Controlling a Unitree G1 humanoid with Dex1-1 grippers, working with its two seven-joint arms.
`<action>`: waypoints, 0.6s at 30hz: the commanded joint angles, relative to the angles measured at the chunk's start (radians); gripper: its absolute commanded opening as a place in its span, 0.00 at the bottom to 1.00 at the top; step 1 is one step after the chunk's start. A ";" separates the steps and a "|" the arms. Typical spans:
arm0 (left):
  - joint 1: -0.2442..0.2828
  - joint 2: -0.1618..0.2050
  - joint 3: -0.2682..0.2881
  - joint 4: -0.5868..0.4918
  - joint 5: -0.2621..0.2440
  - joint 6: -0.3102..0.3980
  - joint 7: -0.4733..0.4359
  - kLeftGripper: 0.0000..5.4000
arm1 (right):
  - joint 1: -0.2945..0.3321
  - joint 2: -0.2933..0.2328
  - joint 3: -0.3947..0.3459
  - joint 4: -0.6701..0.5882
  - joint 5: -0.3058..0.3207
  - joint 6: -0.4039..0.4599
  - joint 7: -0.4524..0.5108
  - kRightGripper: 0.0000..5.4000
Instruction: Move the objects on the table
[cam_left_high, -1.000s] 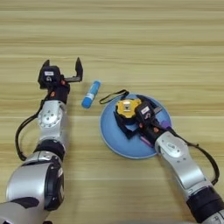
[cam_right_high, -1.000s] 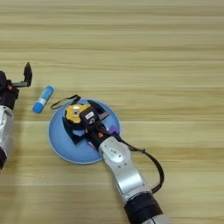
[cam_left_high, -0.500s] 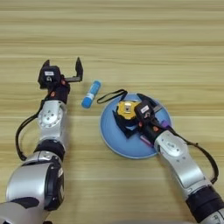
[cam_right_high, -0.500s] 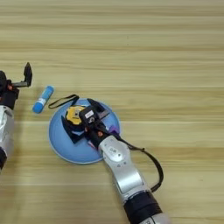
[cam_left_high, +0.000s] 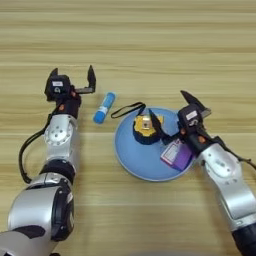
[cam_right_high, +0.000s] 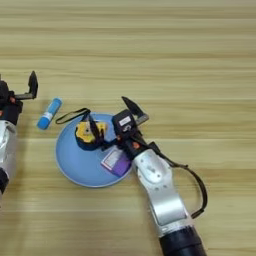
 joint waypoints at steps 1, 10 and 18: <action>-0.003 -0.008 -0.006 -0.005 0.009 -0.010 0.009 1.00 | 0.035 -0.043 -0.042 -0.063 0.007 0.045 0.001 1.00; -0.001 -0.012 -0.009 -0.009 0.013 -0.013 0.016 1.00 | 0.081 -0.189 -0.139 -0.171 0.016 0.126 0.060 1.00; 0.000 -0.014 -0.012 -0.011 0.015 -0.013 0.021 1.00 | 0.133 -0.201 -0.104 -0.262 0.109 0.231 0.159 1.00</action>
